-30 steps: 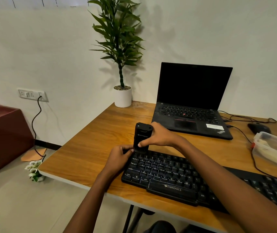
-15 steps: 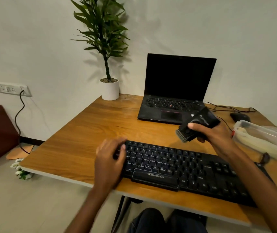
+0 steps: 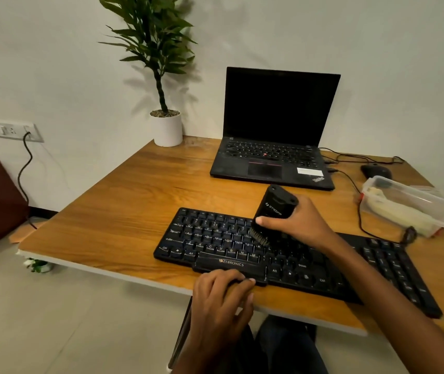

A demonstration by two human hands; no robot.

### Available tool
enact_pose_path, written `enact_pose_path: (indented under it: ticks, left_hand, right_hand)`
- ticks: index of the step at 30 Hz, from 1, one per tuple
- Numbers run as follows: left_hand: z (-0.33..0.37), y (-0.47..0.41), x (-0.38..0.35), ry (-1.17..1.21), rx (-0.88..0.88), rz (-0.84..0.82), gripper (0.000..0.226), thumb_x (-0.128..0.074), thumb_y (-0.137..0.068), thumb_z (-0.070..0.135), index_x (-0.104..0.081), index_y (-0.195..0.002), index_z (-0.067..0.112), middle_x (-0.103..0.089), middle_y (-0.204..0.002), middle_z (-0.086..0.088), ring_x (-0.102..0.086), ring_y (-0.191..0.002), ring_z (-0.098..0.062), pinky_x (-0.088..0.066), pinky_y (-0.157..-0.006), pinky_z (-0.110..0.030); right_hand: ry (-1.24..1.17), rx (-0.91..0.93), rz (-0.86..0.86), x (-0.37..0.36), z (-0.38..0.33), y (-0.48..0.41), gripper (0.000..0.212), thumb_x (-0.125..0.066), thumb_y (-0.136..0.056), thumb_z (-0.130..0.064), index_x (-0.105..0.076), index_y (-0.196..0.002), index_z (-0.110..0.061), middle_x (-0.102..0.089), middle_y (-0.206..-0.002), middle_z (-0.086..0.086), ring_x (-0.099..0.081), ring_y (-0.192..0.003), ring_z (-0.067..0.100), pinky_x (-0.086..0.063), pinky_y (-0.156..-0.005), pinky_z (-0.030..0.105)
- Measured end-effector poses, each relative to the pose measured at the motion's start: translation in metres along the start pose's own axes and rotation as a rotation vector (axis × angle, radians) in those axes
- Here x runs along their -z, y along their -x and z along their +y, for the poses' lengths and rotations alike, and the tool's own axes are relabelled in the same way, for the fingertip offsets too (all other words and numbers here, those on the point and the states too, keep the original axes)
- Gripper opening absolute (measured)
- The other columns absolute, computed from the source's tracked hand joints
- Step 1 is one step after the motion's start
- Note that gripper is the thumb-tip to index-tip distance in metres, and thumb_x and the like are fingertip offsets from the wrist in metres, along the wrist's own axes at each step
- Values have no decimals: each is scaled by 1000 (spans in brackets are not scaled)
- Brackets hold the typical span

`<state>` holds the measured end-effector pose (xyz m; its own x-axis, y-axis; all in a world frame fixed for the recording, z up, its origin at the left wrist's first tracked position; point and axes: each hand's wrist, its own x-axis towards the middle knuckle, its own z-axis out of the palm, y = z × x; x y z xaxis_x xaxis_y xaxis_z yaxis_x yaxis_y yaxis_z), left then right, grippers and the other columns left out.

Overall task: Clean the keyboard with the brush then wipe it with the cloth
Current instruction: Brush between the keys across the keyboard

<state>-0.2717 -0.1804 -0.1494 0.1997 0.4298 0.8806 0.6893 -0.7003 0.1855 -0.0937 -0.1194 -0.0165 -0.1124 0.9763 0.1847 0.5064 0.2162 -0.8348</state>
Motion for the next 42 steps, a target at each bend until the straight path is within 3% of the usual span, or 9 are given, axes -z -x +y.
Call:
enact_pose_path:
  ticks: [6, 11, 14, 18, 23, 28, 31, 35, 42]
  left_hand:
    - [-4, 4, -7, -44, 18, 17, 24, -35, -97, 40, -54, -102, 25, -50, -108, 5, -48, -99, -13, -36, -87, -32]
    - [-1, 2, -8, -37, 45, 34, 18, -43, -92, 34, -55, -102, 24, -51, -106, 5, -49, -97, -14, -38, -85, -33]
    - [1, 0, -8, -28, 45, 57, 15, -52, -85, 31, -55, -98, 25, -51, -103, 6, -49, -93, -14, -36, -84, -32]
    - [1, -7, -7, -18, 37, 71, 11, -56, -84, 28, -55, -94, 23, -52, -101, 7, -48, -88, -13, -35, -78, -28]
    - [-4, -17, -5, -16, -9, 96, 6, -52, -90, 26, -56, -88, 22, -65, -85, 4, -48, -78, -12, -35, -66, -26]
    - [-6, -17, -4, 6, -7, 88, 7, -52, -90, 27, -57, -88, 22, -66, -85, 4, -49, -79, -12, -37, -66, -26]
    - [-6, -17, -4, 2, 3, 73, 7, -58, -87, 28, -61, -86, 22, -67, -84, 4, -50, -80, -13, -36, -69, -26]
    - [-5, -17, -2, 15, 30, 63, 8, -65, -83, 28, -65, -82, 20, -66, -85, 4, -50, -79, -12, -36, -69, -26]
    - [-4, -17, -1, 35, 64, 37, 8, -65, -83, 29, -63, -84, 21, -65, -84, 4, -49, -80, -11, -34, -70, -24]
  right_hand:
    - [176, -15, -168, 14, -10, -13, 34, -79, -70, -21, -58, -96, -17, -64, -89, 0, -63, -79, 11, -51, -67, 22]
    - [141, -10, -271, 9, -13, -19, 42, -80, -69, -16, -54, -103, -22, -61, -94, -6, -59, -83, 2, -46, -66, 6]
    - [258, 7, -213, 17, -13, -26, 47, -81, -68, -20, -56, -108, -22, -62, -100, -4, -59, -92, 10, -45, -74, 13]
    - [167, 24, -235, 19, -16, -25, 39, -82, -66, -17, -54, -90, -31, -62, -89, -12, -59, -82, 1, -44, -67, 10]
    - [272, 24, -256, 14, -13, -33, 52, -82, -66, -20, -56, -111, -18, -62, -101, -5, -57, -94, 10, -42, -73, 11]
    - [202, 32, -272, 13, -14, -30, 44, -82, -66, -17, -56, -100, -21, -61, -92, -13, -57, -84, -4, -41, -67, 6]
    - [258, 46, -252, 12, -12, -33, 48, -82, -66, -19, -55, -106, -21, -61, -98, -9, -57, -91, 6, -40, -72, 9]
    - [204, 55, -260, 12, -14, -34, 36, -82, -65, -17, -57, -90, -24, -63, -88, -10, -59, -81, 3, -44, -67, 10]
    - [243, 78, -216, 9, -14, -36, 43, -82, -66, -20, -58, -102, -17, -63, -96, -4, -58, -87, 7, -43, -70, 13]
